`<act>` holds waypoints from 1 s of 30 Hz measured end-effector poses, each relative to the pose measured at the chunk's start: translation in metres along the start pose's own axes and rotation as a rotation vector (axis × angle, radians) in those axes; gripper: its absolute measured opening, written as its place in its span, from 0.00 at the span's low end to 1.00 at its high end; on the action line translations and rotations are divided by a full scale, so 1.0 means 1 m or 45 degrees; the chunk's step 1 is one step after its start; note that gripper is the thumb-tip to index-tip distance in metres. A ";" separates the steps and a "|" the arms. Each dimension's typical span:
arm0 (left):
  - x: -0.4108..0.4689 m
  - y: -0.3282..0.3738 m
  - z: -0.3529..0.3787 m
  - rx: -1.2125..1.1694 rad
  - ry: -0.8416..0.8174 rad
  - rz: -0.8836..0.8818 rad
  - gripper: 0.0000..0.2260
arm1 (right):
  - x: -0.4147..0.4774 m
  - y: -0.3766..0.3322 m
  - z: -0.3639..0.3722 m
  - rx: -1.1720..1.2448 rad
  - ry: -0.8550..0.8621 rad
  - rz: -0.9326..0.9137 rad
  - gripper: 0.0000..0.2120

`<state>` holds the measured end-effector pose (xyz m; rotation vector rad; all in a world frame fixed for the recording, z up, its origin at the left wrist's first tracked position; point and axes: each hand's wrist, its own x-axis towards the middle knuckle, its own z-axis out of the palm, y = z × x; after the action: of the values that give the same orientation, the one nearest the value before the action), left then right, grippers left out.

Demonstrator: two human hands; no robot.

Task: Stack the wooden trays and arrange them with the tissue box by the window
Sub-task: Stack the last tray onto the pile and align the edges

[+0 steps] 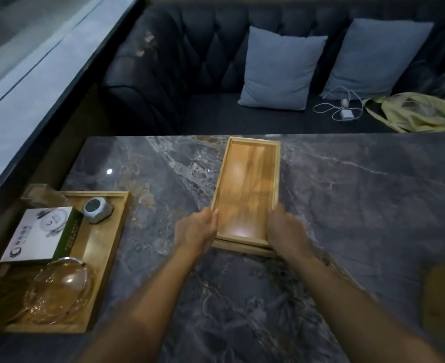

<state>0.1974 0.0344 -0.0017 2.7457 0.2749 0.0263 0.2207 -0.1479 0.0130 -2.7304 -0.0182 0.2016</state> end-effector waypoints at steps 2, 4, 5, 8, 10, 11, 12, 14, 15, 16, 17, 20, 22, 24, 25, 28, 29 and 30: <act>0.000 0.000 -0.001 0.009 -0.018 -0.006 0.18 | 0.002 0.002 0.002 -0.023 0.001 -0.028 0.12; 0.001 -0.001 -0.005 -0.018 -0.050 -0.030 0.18 | 0.002 0.004 0.003 -0.022 0.029 -0.049 0.14; 0.001 -0.004 -0.007 -0.075 -0.044 -0.031 0.18 | 0.001 0.006 0.003 -0.009 0.077 -0.069 0.15; -0.002 -0.016 -0.013 -0.354 -0.084 0.157 0.16 | -0.009 0.015 -0.001 0.061 0.209 -0.239 0.19; -0.003 -0.026 -0.014 -0.424 -0.247 0.356 0.18 | -0.017 0.027 -0.004 0.126 0.147 -0.362 0.20; -0.003 -0.030 -0.012 -0.410 -0.347 0.419 0.18 | -0.022 0.034 -0.004 0.113 0.101 -0.417 0.20; -0.003 -0.032 -0.011 -0.384 -0.426 0.461 0.18 | -0.028 0.040 -0.003 0.065 0.051 -0.468 0.20; -0.006 -0.032 -0.008 -0.360 -0.476 0.489 0.16 | -0.037 0.049 0.001 -0.075 -0.065 -0.547 0.19; -0.007 -0.031 -0.007 -0.372 -0.447 0.482 0.14 | -0.039 0.052 0.003 -0.125 -0.107 -0.575 0.19; -0.009 -0.030 -0.007 -0.392 -0.405 0.472 0.12 | -0.040 0.053 0.005 -0.142 -0.117 -0.599 0.18; -0.011 -0.028 -0.007 -0.404 -0.366 0.461 0.11 | -0.040 0.055 0.005 -0.132 -0.100 -0.618 0.16; -0.015 -0.019 -0.007 -0.381 -0.303 0.422 0.10 | -0.040 0.057 0.005 -0.088 -0.059 -0.619 0.14; -0.016 -0.013 -0.007 -0.345 -0.276 0.405 0.10 | -0.040 0.058 0.004 -0.069 -0.046 -0.600 0.14; -0.017 -0.009 -0.007 -0.321 -0.271 0.394 0.10 | -0.039 0.059 0.004 -0.067 -0.052 -0.578 0.13; -0.018 -0.008 -0.007 -0.311 -0.278 0.390 0.10 | -0.039 0.060 0.003 -0.080 -0.058 -0.579 0.13; -0.019 -0.010 -0.006 -0.269 -0.320 0.370 0.11 | -0.041 0.057 0.003 -0.125 -0.045 -0.611 0.09; -0.019 -0.010 -0.006 -0.259 -0.333 0.357 0.11 | -0.042 0.056 0.002 -0.124 -0.029 -0.615 0.09; -0.019 -0.010 -0.005 -0.250 -0.346 0.340 0.12 | -0.044 0.055 0.002 -0.119 -0.013 -0.616 0.09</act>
<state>0.1765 0.0422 -0.0002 2.5319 -0.1609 -0.2343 0.1764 -0.1996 -0.0043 -2.7180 -0.6963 0.0760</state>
